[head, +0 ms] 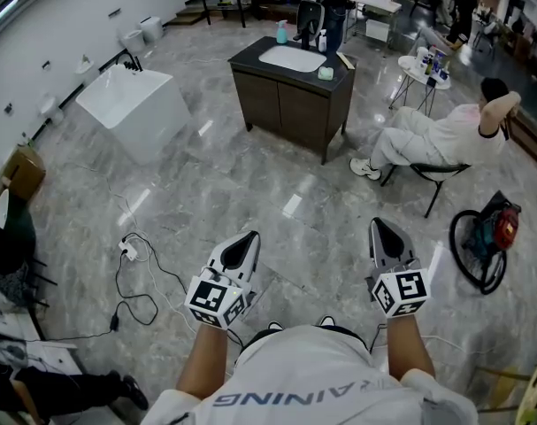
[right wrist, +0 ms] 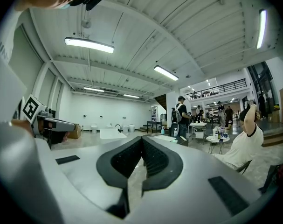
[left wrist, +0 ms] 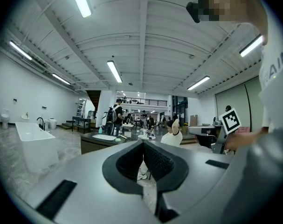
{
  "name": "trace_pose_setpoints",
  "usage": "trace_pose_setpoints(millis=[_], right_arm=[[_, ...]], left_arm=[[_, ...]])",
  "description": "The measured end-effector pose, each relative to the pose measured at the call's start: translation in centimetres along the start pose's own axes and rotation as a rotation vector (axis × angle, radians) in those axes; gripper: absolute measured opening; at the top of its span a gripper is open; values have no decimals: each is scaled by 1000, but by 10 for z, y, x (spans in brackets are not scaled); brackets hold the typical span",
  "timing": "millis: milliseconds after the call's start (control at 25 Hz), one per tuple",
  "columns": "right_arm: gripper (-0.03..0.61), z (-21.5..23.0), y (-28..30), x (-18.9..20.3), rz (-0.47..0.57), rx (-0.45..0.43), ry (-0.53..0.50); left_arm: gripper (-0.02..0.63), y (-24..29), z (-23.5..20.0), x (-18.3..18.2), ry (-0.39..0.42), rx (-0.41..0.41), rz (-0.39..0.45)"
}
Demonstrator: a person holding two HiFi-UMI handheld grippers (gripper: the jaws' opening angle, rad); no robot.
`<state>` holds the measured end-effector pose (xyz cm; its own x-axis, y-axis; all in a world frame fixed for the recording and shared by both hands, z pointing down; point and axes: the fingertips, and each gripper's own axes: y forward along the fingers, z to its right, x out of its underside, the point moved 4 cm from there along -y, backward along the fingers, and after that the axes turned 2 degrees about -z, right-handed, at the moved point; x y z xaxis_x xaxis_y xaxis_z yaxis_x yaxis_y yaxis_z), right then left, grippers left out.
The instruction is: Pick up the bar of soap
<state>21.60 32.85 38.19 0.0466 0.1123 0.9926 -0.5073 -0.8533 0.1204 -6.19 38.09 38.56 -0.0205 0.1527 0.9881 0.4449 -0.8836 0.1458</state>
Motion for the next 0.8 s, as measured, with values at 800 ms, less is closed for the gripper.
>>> trace_pose_setpoints(millis=[800], right_arm=[[15, -71, 32, 20, -73, 18, -45]], left_arm=[[3, -30, -60, 28, -8, 34, -34]])
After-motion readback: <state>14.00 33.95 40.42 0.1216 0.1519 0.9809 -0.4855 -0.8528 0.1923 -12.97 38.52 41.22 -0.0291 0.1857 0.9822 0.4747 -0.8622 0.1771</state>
